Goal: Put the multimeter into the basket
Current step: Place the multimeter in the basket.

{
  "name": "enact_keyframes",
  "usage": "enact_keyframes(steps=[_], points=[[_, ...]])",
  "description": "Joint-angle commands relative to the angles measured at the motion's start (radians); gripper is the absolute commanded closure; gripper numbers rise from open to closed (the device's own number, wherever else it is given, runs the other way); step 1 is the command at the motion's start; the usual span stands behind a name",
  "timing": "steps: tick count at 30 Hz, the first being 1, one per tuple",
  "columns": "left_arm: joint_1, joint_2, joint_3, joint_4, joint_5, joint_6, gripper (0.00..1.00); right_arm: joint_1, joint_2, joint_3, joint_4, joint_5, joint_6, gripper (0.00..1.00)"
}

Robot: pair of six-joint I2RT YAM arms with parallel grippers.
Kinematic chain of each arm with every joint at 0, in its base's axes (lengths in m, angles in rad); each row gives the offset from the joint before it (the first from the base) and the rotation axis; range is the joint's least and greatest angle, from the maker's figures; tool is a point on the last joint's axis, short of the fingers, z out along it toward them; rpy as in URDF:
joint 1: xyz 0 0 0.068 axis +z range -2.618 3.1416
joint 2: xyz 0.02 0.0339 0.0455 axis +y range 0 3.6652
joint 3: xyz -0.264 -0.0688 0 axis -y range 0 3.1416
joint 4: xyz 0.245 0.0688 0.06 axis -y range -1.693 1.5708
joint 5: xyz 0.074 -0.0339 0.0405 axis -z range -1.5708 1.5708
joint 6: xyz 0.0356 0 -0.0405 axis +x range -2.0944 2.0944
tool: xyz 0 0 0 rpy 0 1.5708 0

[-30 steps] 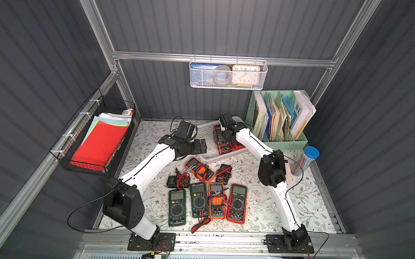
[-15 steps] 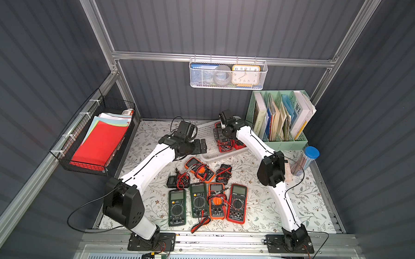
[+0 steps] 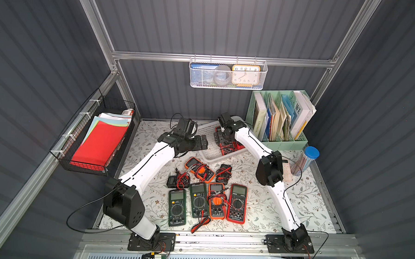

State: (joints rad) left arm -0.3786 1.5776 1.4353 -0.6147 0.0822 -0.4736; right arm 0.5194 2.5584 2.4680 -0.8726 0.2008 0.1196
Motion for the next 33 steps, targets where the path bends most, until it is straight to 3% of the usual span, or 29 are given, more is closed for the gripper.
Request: enact_keyframes(steps=[1, 6, 10, 15, 17, 20, 24, 26, 28, 30, 32, 33], points=[[0.006, -0.002, -0.001, -0.007, 0.001, -0.01, 0.01, -0.001, 0.019, 0.001, -0.042, 0.044, -0.009, 0.01], [0.006, 0.024, -0.004, -0.013, -0.017, -0.006, 0.01, 0.002, -0.039, -0.084, 0.045, 0.024, 0.022, 0.01], [0.006, 0.048, -0.007, -0.016, -0.022, 0.0, 0.01, -0.008, -0.031, -0.021, 0.002, -0.085, 0.059, 0.01], [0.006, 0.065, -0.01, -0.016, -0.007, 0.009, 0.01, -0.027, -0.072, -0.08, 0.058, -0.269, 0.101, 0.01], [0.006, 0.064, -0.01, -0.016, -0.005, 0.009, 0.01, -0.03, -0.083, -0.093, 0.072, -0.246, 0.128, 0.01], [0.006, 0.062, -0.01, -0.021, -0.004, 0.013, 0.01, -0.026, -0.026, 0.042, -0.064, -0.123, 0.121, 0.01], [0.006, 0.062, -0.01, -0.021, 0.001, 0.015, 0.01, -0.003, -0.061, 0.012, -0.053, 0.019, 0.055, 0.01], [0.006, 0.064, -0.01, -0.016, 0.004, 0.016, 0.01, 0.0, -0.101, -0.083, 0.024, 0.005, 0.025, 0.01], [0.006, 0.068, -0.01, -0.016, 0.004, 0.019, 0.01, 0.004, -0.086, -0.015, -0.061, 0.052, 0.043, 0.01], [0.006, 0.071, -0.01, -0.007, 0.003, 0.013, 0.01, -0.002, -0.082, -0.116, 0.04, 0.04, -0.014, 0.01], [0.006, 0.076, -0.008, -0.007, -0.001, 0.026, 0.01, -0.002, 0.008, 0.141, -0.218, 0.008, 0.038, 0.01], [0.005, 0.075, -0.01, 0.005, -0.025, 0.025, 0.01, 0.004, -0.007, 0.095, -0.157, 0.014, 0.022, 0.01]])
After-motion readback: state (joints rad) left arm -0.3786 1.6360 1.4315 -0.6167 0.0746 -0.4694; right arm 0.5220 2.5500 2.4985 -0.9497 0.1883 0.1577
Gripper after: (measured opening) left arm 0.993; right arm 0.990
